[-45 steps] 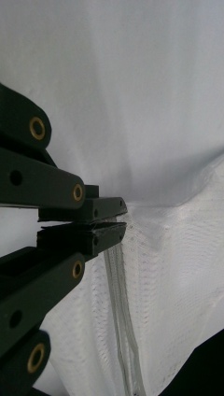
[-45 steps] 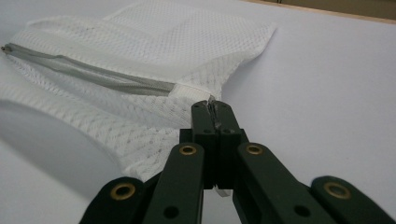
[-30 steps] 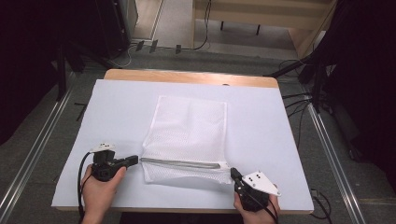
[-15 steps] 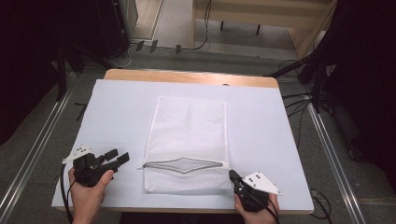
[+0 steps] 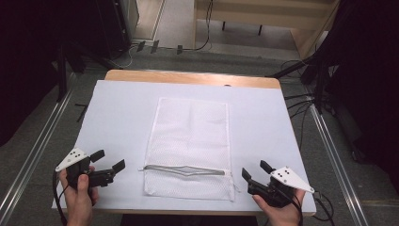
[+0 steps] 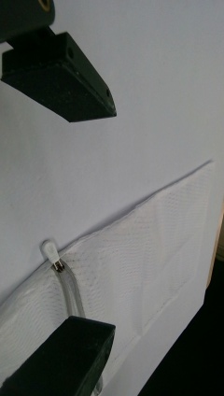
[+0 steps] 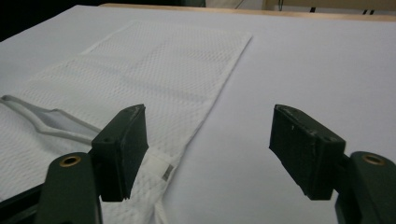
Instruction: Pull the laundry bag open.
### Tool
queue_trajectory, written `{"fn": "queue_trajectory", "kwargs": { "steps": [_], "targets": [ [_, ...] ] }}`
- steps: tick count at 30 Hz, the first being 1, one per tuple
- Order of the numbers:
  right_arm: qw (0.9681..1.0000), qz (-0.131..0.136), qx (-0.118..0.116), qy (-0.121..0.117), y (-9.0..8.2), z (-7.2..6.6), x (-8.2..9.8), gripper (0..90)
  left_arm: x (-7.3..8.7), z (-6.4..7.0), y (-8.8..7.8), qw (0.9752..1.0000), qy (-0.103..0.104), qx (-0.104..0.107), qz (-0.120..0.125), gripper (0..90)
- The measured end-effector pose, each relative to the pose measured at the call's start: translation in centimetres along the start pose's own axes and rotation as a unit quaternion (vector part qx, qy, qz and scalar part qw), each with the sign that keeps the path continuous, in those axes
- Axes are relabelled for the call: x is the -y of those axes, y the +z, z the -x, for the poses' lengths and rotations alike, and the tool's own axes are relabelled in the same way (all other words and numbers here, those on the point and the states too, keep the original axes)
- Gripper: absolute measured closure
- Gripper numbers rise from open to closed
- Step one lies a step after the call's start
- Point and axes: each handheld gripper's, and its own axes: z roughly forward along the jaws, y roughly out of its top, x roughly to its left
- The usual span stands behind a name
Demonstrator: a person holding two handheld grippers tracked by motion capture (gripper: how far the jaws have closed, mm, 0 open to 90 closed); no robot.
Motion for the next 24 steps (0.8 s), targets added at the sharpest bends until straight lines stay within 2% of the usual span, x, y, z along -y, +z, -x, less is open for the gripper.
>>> {"fn": "queue_trajectory", "kwargs": {
  "steps": [3,7,11,16,24],
  "targets": [
    [0.9999,0.009,-0.003,0.007,-0.4,1.2,-0.2,27.4,0.0,0.1,0.0,0.9998,0.017,-0.011,0.001,0.0],
    [0.9996,0.019,-0.008,0.019,-1.0,2.9,-0.4,24.8,0.1,0.1,0.1,0.9989,0.046,-0.009,0.001,0.0],
    [0.9996,0.021,0.017,0.011,-1.4,4.4,-0.2,23.3,0.0,0.0,0.0,0.9974,0.07,-0.014,0.008,0.0],
    [0.9989,0.021,0.038,0.016,-1.6,6.2,0.2,23.2,0.1,-1.0,-0.3,0.9975,0.068,-0.018,0.008,0.0],
    [0.9978,0.029,0.052,0.029,-2.7,9.4,0.9,23.5,0.1,-2.2,-1.0,0.9975,0.062,-0.03,0.015,0.0]
  ]
}}
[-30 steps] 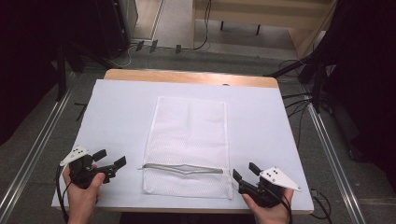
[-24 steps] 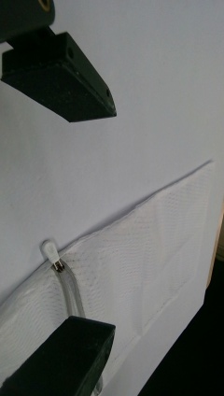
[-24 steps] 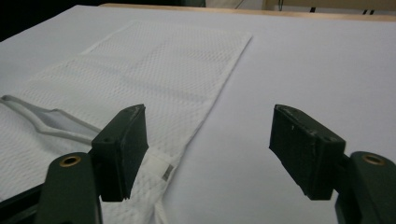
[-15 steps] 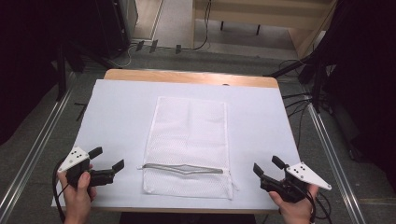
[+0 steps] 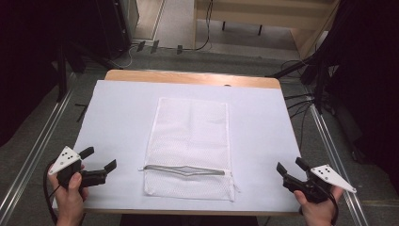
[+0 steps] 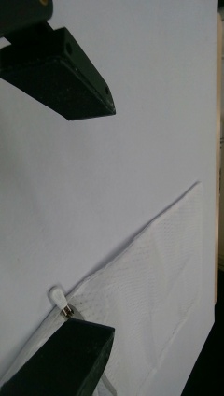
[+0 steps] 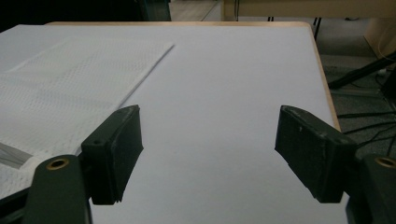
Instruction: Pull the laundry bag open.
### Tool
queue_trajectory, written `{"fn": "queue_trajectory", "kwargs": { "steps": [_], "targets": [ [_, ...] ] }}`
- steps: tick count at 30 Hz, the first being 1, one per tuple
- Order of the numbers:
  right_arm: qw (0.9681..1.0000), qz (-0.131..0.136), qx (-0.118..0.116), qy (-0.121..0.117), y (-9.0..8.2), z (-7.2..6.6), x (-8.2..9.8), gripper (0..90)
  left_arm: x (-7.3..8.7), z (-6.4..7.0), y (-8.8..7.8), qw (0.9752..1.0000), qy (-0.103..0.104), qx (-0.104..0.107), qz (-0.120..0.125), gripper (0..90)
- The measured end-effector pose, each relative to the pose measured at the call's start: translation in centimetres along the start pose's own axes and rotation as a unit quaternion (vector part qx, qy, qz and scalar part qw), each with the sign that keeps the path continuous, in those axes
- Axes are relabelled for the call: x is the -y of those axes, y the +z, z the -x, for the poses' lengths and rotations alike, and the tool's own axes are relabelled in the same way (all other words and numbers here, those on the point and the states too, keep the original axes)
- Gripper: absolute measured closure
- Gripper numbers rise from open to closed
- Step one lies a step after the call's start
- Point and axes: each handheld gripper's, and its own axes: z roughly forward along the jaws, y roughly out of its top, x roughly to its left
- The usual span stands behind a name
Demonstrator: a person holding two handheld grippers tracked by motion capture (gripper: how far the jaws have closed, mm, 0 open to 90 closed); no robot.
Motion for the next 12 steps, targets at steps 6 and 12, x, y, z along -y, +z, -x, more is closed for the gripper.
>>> {"fn": "queue_trajectory", "kwargs": {
  "steps": [6,12],
  "targets": [
    [0.9997,-0.005,0.015,0.019,-0.4,1.4,0.3,23.9,0.1,-0.2,-0.1,1.0,-0.004,0.003,0.001,0.0],
    [0.9996,-0.007,0.018,0.019,-0.2,1.4,0.4,23.8,0.1,-0.2,0.0,1.0,-0.003,-0.004,0.001,0.0]
  ]
}}
